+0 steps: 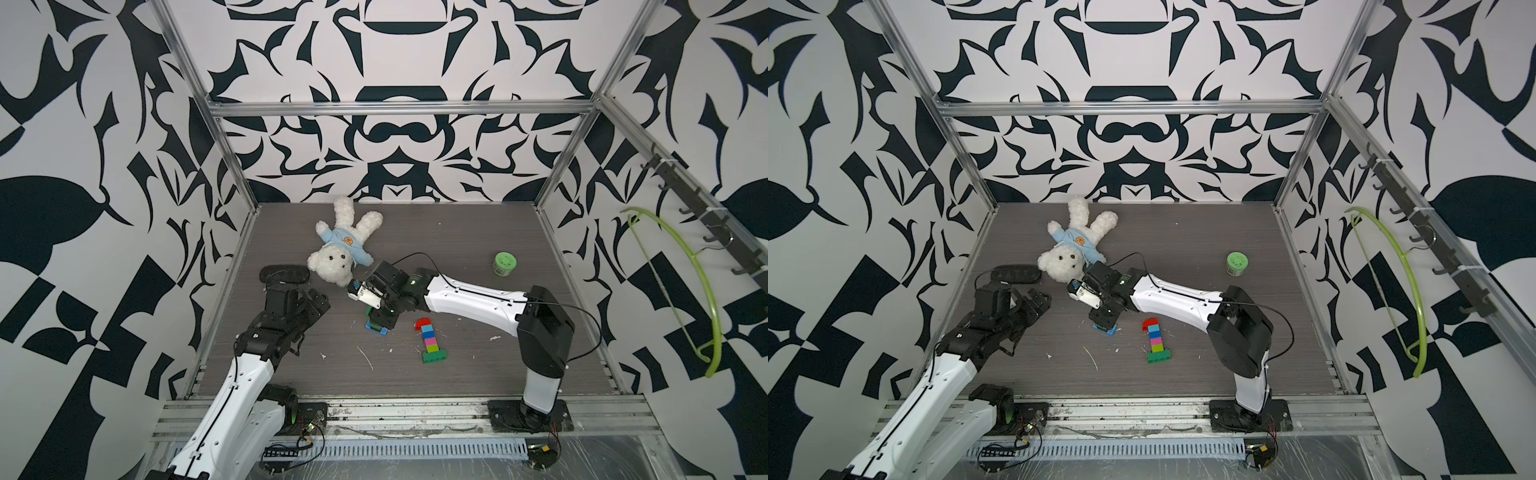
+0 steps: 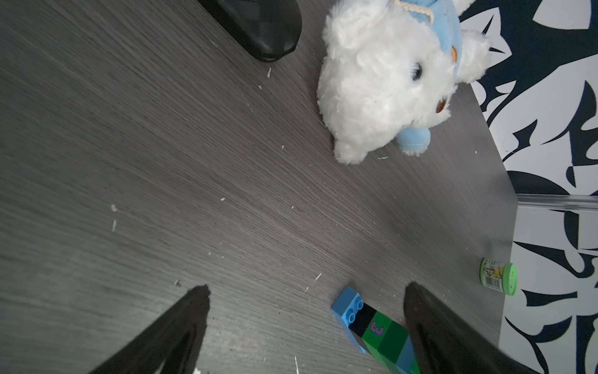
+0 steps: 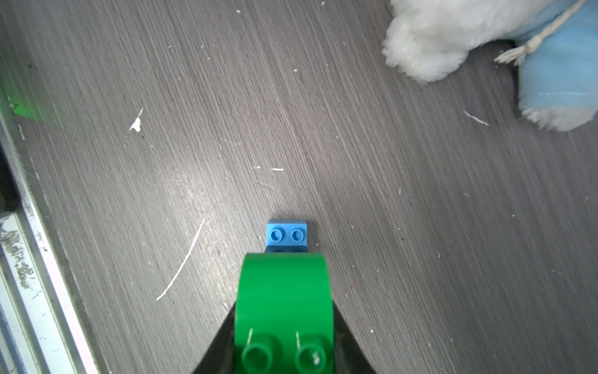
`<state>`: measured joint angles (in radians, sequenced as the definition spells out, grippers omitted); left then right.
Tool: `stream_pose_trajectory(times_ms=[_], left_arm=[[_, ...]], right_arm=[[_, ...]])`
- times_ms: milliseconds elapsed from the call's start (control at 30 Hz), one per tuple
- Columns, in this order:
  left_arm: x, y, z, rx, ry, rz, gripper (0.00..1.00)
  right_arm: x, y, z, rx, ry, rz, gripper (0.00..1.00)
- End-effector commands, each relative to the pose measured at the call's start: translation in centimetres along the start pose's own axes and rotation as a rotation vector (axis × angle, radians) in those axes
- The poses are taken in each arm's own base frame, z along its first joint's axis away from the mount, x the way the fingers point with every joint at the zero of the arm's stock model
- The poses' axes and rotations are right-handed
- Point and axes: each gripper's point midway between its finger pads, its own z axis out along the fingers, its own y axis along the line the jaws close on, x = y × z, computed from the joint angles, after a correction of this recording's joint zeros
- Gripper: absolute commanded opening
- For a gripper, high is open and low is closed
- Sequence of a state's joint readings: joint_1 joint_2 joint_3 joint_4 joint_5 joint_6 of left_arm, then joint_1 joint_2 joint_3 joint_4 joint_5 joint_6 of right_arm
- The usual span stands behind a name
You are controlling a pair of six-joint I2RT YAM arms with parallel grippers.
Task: Assemble the number 1 with lego
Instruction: Assemble the lego brick with the lego brick.
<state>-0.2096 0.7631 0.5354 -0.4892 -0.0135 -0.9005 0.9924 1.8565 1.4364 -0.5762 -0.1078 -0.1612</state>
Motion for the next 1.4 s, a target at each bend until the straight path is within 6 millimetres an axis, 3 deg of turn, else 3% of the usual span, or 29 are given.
stream_pose_trajectory(times_ms=[0, 867, 1167, 1367], left_arm=[[0.2, 0.2, 0.3, 0.004, 0.004, 0.011, 1.00], [-0.3, 0.2, 0.3, 0.005, -0.022, 0.029, 1.00], [-0.2, 0.3, 0.3, 0.003, -0.019, 0.036, 1.00], [-0.2, 0.3, 0.0, 0.003, -0.025, 0.038, 1.00]], right_arm=[[3.9, 0.4, 1.8, -0.017, 0.117, 0.018, 0.10], [13.0, -0.1, 5.6, -0.017, 0.486, 0.062, 0.03], [14.6, 0.3, 6.0, -0.023, 0.503, 0.088, 0.01], [14.4, 0.2, 6.1, -0.017, 0.506, 0.084, 0.02]])
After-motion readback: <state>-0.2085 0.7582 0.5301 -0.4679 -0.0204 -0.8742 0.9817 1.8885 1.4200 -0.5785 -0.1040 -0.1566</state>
